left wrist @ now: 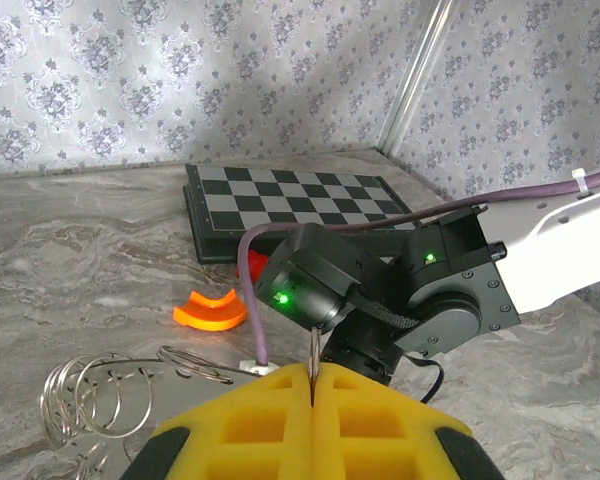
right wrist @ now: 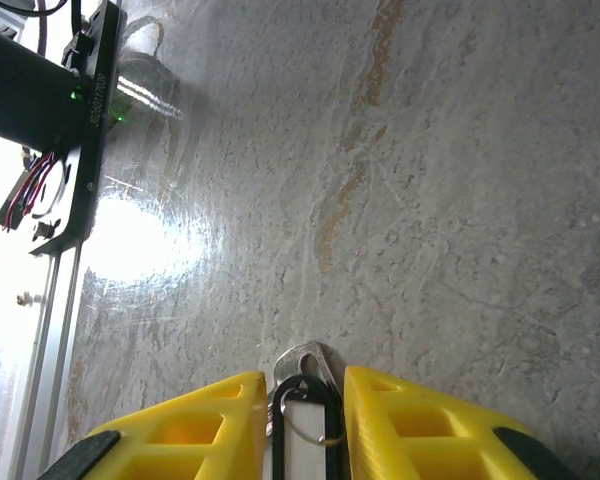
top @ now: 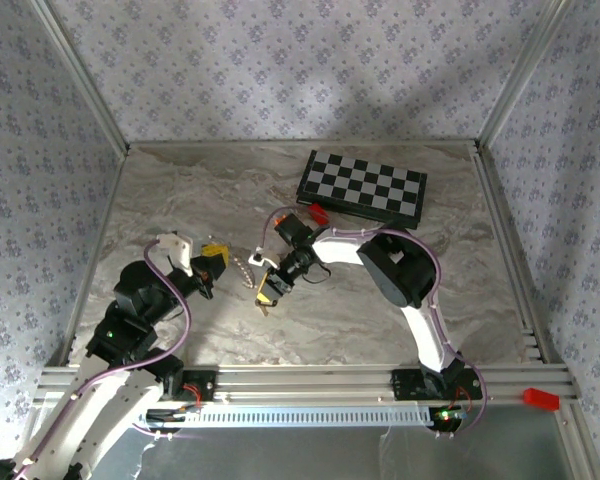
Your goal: Put the keys on the keyring
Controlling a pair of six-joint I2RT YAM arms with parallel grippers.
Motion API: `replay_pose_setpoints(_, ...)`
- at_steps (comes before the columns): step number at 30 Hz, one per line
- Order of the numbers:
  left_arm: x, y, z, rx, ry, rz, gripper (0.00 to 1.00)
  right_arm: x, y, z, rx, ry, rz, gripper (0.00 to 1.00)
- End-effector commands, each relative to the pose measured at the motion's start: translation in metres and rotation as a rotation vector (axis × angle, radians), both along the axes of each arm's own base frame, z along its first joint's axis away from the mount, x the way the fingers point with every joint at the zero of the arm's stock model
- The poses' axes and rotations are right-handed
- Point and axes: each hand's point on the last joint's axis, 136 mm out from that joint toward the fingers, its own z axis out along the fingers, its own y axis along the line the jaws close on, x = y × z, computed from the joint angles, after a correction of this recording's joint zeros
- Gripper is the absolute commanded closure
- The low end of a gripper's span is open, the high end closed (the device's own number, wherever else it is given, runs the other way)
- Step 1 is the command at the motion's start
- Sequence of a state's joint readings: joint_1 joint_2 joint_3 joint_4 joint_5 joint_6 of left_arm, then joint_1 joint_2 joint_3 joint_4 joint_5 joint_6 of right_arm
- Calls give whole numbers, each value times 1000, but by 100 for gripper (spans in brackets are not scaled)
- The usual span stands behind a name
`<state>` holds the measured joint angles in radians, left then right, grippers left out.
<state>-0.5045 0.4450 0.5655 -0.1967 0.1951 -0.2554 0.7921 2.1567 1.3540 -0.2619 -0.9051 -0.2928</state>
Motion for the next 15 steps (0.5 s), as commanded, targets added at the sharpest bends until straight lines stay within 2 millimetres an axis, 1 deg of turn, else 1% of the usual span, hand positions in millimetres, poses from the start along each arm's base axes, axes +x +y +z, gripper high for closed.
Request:
replay_pose_setpoints(1, -2, -1, 21, -48, -69, -12, 100, -5, 2, -4, -10, 17, 22, 78)
replay_pose_setpoints(5, -2, 0, 21, -50, -70, -10, 100, -6, 1, -6, -24, 9, 25, 79)
replay_pose_setpoints(9, -3, 1, 21, -52, -72, -6, 100, -5, 0, -6, -30, -3, 23, 85)
replay_pose_setpoints(15, -3, 1, 22, -53, -74, -6, 100, -4, -1, -6, -36, -12, 19, 90)
